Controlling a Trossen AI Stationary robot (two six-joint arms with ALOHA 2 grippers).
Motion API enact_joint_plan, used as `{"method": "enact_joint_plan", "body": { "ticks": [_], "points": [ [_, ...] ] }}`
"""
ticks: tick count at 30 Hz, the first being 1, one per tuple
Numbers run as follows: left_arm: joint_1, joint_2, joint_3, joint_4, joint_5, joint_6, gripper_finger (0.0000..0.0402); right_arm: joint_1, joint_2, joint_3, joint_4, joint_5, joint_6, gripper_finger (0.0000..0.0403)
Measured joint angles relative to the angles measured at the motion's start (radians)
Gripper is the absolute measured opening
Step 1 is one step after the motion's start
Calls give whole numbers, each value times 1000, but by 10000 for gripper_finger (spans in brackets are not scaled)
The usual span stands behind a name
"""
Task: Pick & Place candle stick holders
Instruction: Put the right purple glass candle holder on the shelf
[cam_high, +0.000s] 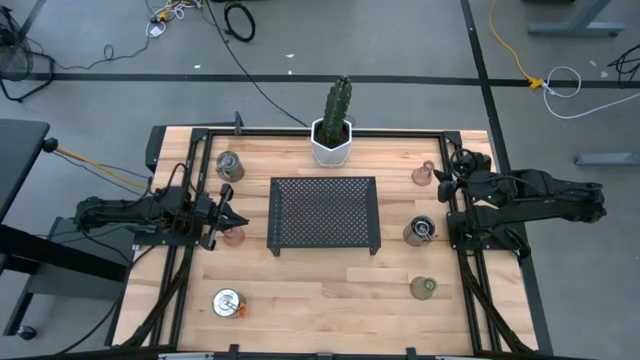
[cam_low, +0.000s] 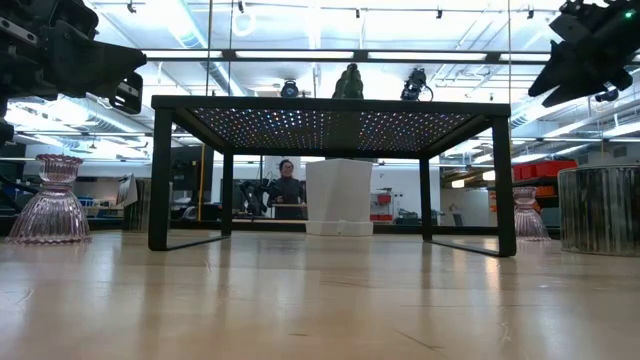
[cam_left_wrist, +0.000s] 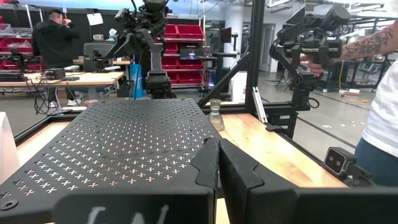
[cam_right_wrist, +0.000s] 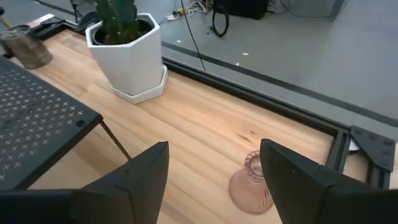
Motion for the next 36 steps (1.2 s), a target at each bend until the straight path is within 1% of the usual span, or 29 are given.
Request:
{"method": "enact_joint_plan", "body": {
  "ticks": [2, 8, 14, 18, 22, 25, 33, 36],
  "points": [
    [0, 0, 0, 0, 0, 0, 18, 0, 0, 0, 13, -18, -3, 254],
    [0, 0, 0, 0, 0, 0, 18, 0, 16, 0, 63, -13, -87, 254],
    [0, 0, 0, 0, 0, 0, 18, 0, 44, 0, 82, -13, -96, 254],
    [0, 0, 0, 0, 0, 0, 18, 0, 70, 0, 95, 26, -140, 254],
    [0, 0, 0, 0, 0, 0, 18, 0, 85, -4, 105, 68, -135, 254],
    [0, 0, 0, 0, 0, 0, 18, 0, 85, -12, 105, 72, -133, 254],
    [0, 0, 0, 0, 0, 0, 18, 0, 98, -14, 139, 50, -133, 254],
    [0, 0, 0, 0, 0, 0, 18, -18, 100, -14, 174, 6, -132, 253]
  ]
}}
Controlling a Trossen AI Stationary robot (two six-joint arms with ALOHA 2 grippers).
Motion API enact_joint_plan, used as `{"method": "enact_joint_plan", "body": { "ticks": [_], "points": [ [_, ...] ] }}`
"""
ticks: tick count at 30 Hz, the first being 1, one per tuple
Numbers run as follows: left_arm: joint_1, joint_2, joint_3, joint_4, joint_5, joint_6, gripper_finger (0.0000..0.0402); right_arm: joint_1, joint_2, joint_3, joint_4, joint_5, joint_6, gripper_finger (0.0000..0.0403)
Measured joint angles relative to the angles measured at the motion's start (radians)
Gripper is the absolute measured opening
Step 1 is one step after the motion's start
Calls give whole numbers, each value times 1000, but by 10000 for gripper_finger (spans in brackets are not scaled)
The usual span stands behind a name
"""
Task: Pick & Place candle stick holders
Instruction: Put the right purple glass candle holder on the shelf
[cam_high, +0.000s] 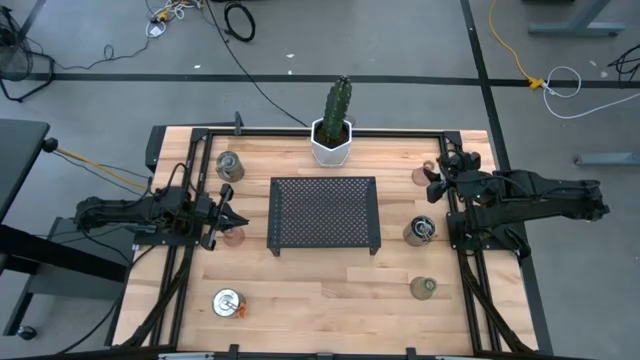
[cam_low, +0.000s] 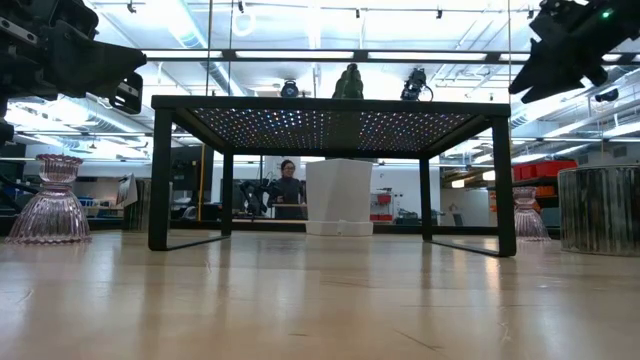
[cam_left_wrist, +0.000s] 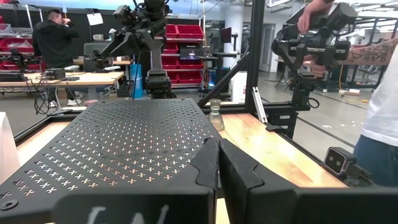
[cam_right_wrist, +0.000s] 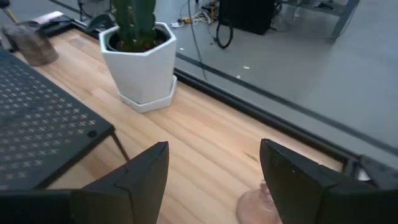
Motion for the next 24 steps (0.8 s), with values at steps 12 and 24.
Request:
{"method": "enact_joint_plan", "body": {
  "ticks": [12, 24],
  "points": [
    [0, 0, 0, 0, 0, 0, 18, -357, 50, -1, 6, -280, -51, 226],
    [0, 0, 0, 0, 0, 0, 18, -645, 237, -1, 22, -475, -1, 239]
  ]
}}
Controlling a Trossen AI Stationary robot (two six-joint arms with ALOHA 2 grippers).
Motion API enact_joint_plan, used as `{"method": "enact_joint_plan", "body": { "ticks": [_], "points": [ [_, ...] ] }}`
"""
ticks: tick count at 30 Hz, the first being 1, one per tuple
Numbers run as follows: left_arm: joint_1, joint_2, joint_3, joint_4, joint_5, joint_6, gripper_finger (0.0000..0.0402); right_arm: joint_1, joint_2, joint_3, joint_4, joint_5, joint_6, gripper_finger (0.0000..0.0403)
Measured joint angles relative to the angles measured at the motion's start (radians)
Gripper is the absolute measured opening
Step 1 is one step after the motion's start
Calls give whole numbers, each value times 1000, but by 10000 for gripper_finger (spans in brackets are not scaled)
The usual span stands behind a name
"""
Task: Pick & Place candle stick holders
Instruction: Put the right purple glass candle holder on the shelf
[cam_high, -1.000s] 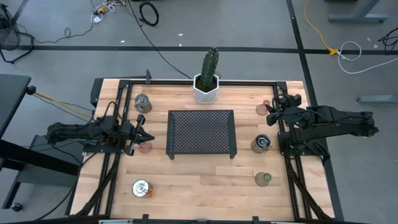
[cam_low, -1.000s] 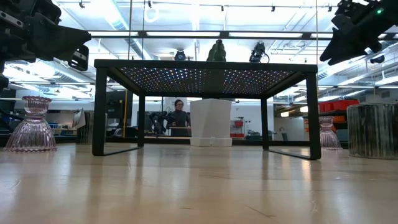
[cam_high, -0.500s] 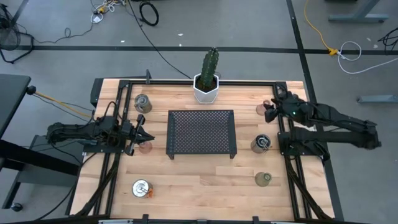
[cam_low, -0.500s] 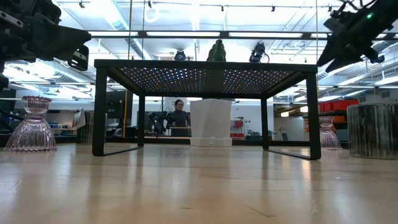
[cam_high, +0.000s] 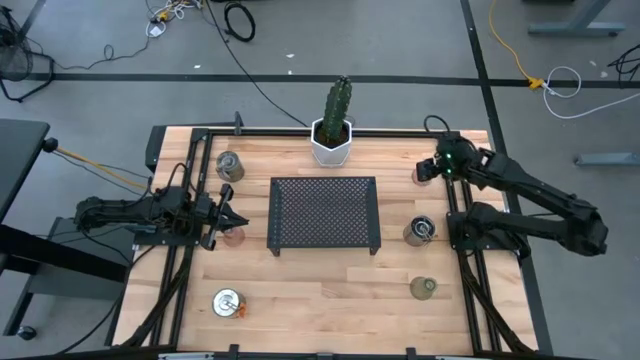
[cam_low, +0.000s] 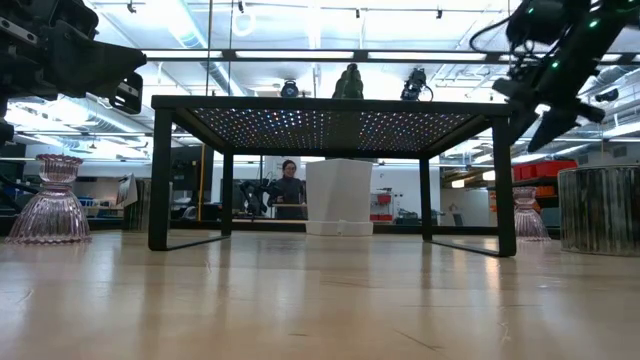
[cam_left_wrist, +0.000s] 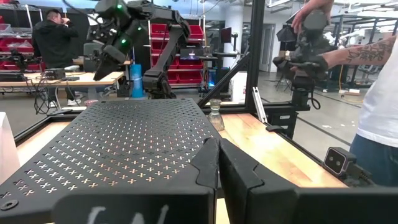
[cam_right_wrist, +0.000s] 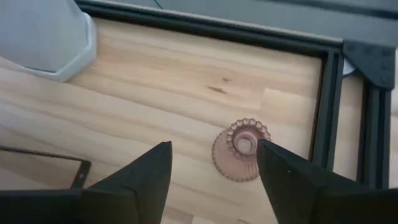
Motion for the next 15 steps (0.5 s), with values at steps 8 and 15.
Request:
{"method": "enact_joint_plan", "body": {
  "ticks": [8, 15],
  "points": [
    [0, 0, 0, 0, 0, 0, 18, -72, 110, 0, 6, -8, 16, 306],
    [0, 0, 0, 0, 0, 0, 18, -84, 209, 0, 9, -25, -4, 338]
  ]
}}
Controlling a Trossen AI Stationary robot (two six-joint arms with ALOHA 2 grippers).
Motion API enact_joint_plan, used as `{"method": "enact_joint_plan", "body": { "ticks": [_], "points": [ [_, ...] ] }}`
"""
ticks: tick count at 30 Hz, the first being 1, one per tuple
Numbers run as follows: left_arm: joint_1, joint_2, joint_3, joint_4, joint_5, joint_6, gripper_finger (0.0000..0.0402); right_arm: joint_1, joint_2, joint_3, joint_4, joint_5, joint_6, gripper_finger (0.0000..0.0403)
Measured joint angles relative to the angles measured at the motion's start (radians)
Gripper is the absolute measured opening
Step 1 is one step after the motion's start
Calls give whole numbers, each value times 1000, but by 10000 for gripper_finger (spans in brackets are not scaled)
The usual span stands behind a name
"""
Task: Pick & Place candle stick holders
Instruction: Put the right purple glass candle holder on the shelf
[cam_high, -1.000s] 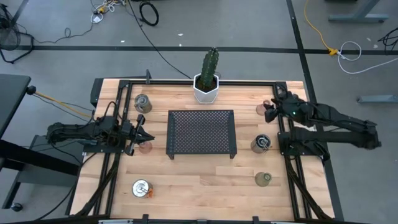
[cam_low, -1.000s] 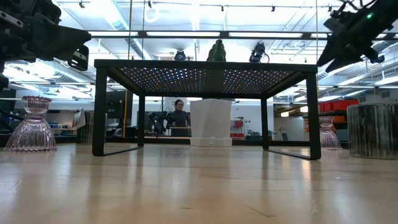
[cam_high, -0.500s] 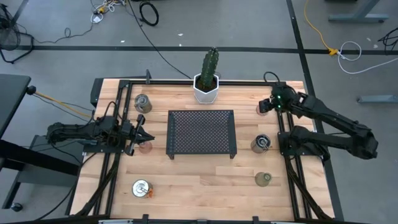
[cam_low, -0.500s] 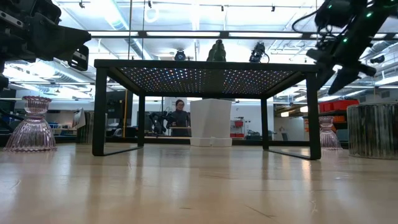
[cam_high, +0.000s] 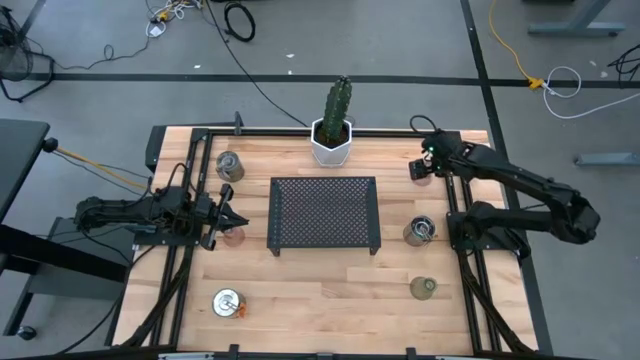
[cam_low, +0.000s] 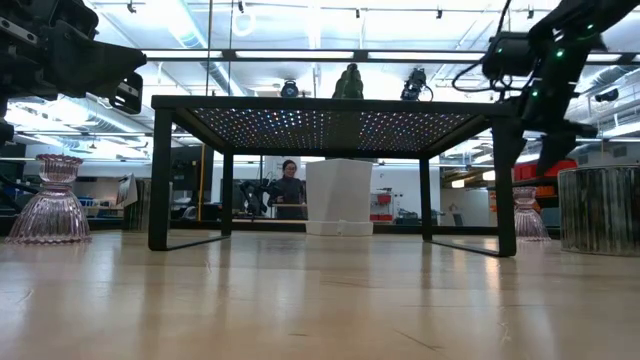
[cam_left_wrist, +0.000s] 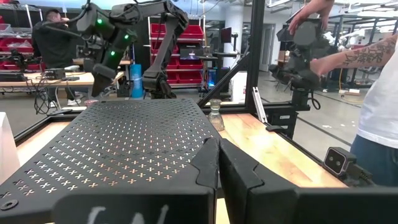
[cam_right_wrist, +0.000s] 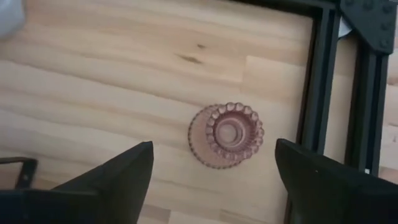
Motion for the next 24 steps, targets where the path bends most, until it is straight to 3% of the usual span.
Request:
{"method": "enact_joint_plan", "body": {
  "ticks": [15, 24],
  "points": [
    [0, 0, 0, 0, 0, 0, 18, 0, 210, 0, 17, 52, 23, 338],
    [0, 0, 0, 0, 0, 0, 18, 0, 269, 0, 47, 96, 62, 338]
  ]
}}
